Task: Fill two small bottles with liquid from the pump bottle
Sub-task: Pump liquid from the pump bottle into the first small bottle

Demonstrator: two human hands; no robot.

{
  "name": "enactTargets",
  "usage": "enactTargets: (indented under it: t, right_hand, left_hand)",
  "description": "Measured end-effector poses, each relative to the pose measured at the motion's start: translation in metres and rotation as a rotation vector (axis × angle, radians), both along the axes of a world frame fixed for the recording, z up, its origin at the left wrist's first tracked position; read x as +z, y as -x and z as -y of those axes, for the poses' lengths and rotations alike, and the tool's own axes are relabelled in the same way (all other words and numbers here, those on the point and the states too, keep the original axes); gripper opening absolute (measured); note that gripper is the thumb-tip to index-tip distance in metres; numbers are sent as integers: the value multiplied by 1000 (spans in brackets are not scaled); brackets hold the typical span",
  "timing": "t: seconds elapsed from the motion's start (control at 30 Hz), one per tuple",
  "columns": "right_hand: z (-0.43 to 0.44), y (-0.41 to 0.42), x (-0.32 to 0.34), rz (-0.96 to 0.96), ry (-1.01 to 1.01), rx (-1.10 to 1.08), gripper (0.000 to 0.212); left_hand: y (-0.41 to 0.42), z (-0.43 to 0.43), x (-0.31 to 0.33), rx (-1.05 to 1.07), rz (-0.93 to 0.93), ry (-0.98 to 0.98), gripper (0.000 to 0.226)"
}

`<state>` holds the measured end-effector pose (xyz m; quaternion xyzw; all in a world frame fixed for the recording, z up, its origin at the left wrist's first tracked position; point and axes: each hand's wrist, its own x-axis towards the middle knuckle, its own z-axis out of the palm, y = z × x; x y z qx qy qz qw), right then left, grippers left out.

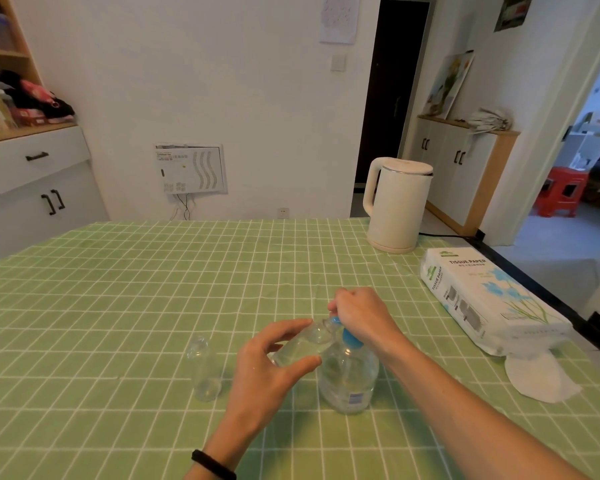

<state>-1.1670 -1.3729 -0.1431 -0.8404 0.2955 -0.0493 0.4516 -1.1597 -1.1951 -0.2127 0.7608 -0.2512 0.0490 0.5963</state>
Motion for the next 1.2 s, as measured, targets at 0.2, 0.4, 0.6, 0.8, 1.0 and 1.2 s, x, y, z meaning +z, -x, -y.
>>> enactTargets:
  t: [0.2,0.4,0.6,0.8,1.0,1.2]
  right_hand:
    - [4,-2,11,-17,-32,11,48]
    - [3,-3,8,11,-1,1,49]
    - [1,-2,-2,8,13,1,40]
    - [-1,-1,-2,9,25,-4,38]
    - [0,2,5,1,18,-15,41]
    - [3,1,12,8,24,19,49]
  left_hand:
    - [0,-3,2,-4,4,7,49]
    - [-1,-3,3,-4,7,11,49]
    - [-1,-4,2,4,3,2,49]
    - [-1,-2,0,8,-3,14,49]
    - [0,-2,1,5,-8,17,49]
    - [-1,-3,6,-7,-15,17,49]
